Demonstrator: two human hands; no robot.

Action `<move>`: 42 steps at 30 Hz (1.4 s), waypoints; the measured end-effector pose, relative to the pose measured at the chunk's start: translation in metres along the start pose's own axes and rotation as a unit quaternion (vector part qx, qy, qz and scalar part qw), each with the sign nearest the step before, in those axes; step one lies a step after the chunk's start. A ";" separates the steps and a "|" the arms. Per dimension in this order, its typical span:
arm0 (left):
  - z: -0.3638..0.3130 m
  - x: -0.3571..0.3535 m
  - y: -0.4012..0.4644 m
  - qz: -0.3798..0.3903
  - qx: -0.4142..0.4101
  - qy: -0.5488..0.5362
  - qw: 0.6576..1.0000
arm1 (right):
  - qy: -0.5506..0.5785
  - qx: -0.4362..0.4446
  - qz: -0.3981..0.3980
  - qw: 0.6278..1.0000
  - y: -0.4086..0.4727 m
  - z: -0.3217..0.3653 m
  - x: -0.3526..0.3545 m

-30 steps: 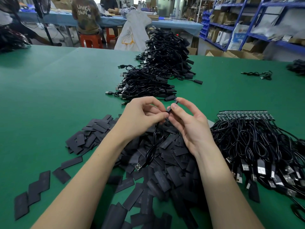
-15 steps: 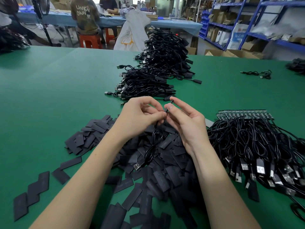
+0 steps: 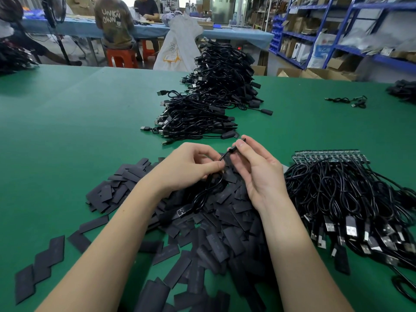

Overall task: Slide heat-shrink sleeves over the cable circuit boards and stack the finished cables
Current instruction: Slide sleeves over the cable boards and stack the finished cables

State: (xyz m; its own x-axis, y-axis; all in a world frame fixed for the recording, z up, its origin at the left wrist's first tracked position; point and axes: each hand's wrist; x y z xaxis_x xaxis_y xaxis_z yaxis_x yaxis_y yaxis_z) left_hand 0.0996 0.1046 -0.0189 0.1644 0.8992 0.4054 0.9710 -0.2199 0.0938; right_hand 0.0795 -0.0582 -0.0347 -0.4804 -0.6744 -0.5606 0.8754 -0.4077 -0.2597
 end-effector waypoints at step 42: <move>-0.031 -0.041 0.109 -0.062 -0.145 0.237 0.959 | -0.335 0.157 -0.033 0.929 0.016 0.002 0.016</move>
State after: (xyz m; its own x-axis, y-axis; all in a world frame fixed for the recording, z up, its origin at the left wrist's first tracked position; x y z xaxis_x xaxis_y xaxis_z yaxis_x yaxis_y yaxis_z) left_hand 0.1939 0.0325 0.0027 -0.1130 0.6667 0.7367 0.8778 -0.2805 0.3884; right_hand 0.0860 -0.0768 -0.0464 -0.5504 -0.8301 0.0896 0.8344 -0.5505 0.0253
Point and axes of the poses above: each hand's wrist, its own y-axis towards the middle knuckle, its own x-axis out of the back of the hand, z = x × y, and after that the axes turned 11 degrees about -z, right-handed
